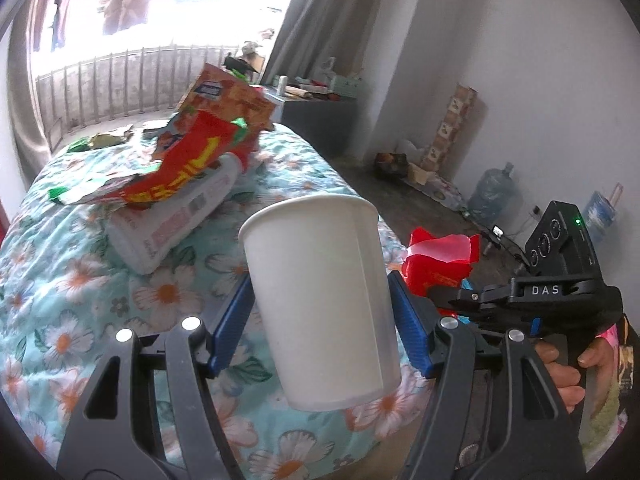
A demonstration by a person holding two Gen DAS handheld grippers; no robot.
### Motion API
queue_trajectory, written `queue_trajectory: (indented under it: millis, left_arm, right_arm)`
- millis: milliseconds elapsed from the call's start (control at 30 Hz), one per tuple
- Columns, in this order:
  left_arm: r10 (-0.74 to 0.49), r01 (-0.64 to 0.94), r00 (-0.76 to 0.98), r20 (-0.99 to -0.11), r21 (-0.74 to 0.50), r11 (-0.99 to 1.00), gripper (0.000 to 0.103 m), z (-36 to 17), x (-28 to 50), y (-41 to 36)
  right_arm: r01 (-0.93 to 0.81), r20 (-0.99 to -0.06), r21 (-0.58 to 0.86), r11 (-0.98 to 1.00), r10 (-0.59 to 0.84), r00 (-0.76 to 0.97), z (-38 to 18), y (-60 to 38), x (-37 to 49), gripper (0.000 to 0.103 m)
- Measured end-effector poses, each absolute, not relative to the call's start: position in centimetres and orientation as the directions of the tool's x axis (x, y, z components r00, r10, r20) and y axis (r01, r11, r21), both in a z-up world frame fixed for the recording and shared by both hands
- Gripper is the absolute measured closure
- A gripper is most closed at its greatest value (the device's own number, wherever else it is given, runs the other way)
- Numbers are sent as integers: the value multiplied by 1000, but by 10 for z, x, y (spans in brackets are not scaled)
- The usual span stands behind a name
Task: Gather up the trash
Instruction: 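Lift the white paper cup and red cup off the bed with both grippers, then carry both cups to the wastebasket and open both grippers over it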
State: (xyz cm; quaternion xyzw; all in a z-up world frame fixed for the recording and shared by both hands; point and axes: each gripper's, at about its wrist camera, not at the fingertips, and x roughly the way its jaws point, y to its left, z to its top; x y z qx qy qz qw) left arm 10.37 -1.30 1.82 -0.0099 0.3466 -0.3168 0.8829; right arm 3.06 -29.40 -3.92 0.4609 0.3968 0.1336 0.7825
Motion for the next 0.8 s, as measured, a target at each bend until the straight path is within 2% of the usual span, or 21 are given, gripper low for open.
queue_trajectory:
  millis: [267,400,467,600,800]
  left_arm:
    - [-608,635,481,-632,-228,738,40,25,106,-67]
    - [-645,691,400,-651,-248,679,40,26,108,-113]
    - [-661,717,357,-661,-260,647,40,26,110,-139]
    - [-692,765,242,-680,-304,567,40,22,117,-205]
    - [-674,777,7,-739,-420,468,39,-14,129,-316]
  right_arm:
    - [177,-447,861,477,544,710,-51,-330,9,94]
    - [233,-445,862,450,456,771,-59,-374,-16,94]
    - [286,-464,851,441,374,803,-63,-402,-33,94]
    - [478,-566,786,391,145,811,-81,-463,-76,94]
    - [615,-635,755,228,22,772,-126,-517,-108,94]
